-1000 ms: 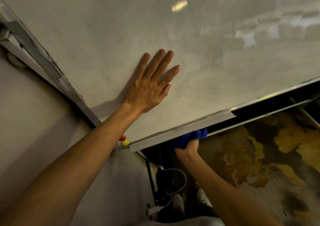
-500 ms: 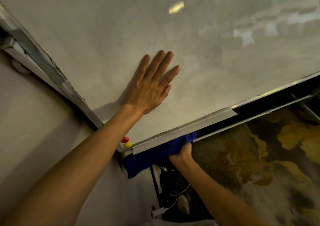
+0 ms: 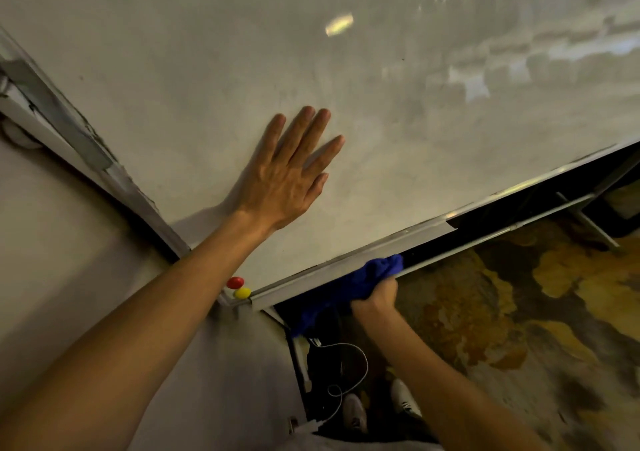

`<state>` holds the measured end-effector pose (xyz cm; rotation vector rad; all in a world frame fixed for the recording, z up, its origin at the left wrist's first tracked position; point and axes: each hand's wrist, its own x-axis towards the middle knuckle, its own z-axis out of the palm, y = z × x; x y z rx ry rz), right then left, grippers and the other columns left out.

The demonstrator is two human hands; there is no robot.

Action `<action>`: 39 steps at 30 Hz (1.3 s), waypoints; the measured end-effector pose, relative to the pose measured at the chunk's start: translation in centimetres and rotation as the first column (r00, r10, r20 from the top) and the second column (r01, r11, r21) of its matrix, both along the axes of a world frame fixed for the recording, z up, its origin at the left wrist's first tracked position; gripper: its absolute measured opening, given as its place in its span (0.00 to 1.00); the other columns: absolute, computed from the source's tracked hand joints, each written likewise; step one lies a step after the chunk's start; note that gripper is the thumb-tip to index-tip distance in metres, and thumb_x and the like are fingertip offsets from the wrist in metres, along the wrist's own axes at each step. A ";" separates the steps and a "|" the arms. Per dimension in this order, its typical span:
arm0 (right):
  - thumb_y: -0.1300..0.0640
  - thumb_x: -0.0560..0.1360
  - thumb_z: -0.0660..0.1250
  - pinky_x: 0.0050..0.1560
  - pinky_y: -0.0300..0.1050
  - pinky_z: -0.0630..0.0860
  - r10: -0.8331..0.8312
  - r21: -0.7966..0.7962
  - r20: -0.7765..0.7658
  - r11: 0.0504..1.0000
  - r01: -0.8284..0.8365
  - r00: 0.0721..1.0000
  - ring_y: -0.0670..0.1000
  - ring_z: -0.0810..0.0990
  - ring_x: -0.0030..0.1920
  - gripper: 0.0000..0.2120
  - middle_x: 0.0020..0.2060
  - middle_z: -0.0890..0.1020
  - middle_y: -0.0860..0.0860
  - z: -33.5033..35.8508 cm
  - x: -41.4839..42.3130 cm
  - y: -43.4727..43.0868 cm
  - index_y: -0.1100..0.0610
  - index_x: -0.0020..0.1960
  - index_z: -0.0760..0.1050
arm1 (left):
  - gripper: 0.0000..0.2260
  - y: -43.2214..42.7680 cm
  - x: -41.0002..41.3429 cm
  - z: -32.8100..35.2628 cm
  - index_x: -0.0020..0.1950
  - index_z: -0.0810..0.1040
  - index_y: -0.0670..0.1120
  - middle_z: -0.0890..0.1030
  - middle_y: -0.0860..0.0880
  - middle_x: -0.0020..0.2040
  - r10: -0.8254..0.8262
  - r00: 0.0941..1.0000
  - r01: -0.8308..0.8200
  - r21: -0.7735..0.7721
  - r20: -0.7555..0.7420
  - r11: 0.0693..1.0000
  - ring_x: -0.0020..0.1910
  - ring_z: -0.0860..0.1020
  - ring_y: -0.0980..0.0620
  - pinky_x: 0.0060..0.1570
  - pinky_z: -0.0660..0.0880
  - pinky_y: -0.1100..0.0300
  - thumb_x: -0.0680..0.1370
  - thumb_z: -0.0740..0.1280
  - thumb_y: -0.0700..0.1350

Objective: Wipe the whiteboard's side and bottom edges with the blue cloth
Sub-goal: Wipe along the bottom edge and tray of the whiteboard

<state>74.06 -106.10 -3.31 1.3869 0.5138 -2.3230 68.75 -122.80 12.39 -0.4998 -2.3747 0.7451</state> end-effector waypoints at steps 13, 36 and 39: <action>0.53 0.73 0.69 0.55 0.46 0.73 0.822 0.959 -0.032 -0.135 0.248 0.568 0.54 0.77 0.59 0.25 0.64 0.73 0.52 2.0 -2.1 5.9 0.48 0.68 0.68 | 0.30 -0.2 -0.1 -0.4 0.84 0.42 0.50 0.44 0.43 0.83 -0.008 1.000 0.008 0.005 -0.023 1.000 0.82 0.42 0.43 0.77 0.37 0.43 0.85 0.45 0.59; 0.39 0.69 0.62 0.35 0.39 0.68 0.885 0.855 0.290 -0.411 0.318 0.365 0.49 0.76 0.40 0.24 0.50 0.77 0.50 0.4 -1.5 5.0 0.45 0.64 0.66 | 0.29 0.2 0.0 -0.2 0.84 0.44 0.51 0.48 0.44 0.83 0.005 1.000 -0.005 0.022 -0.005 1.000 0.82 0.48 0.43 0.76 0.38 0.44 0.85 0.45 0.59; 0.38 0.69 0.61 0.40 0.41 0.73 0.910 0.834 0.313 -0.401 0.380 0.273 0.50 0.78 0.45 0.25 0.52 0.76 0.51 0.3 1.0 1.3 0.45 0.63 0.66 | 0.29 -0.2 0.2 -0.3 0.84 0.43 0.51 0.43 0.44 0.83 0.011 1.000 -0.011 0.015 -0.024 1.000 0.82 0.43 0.44 0.76 0.37 0.44 0.85 0.44 0.59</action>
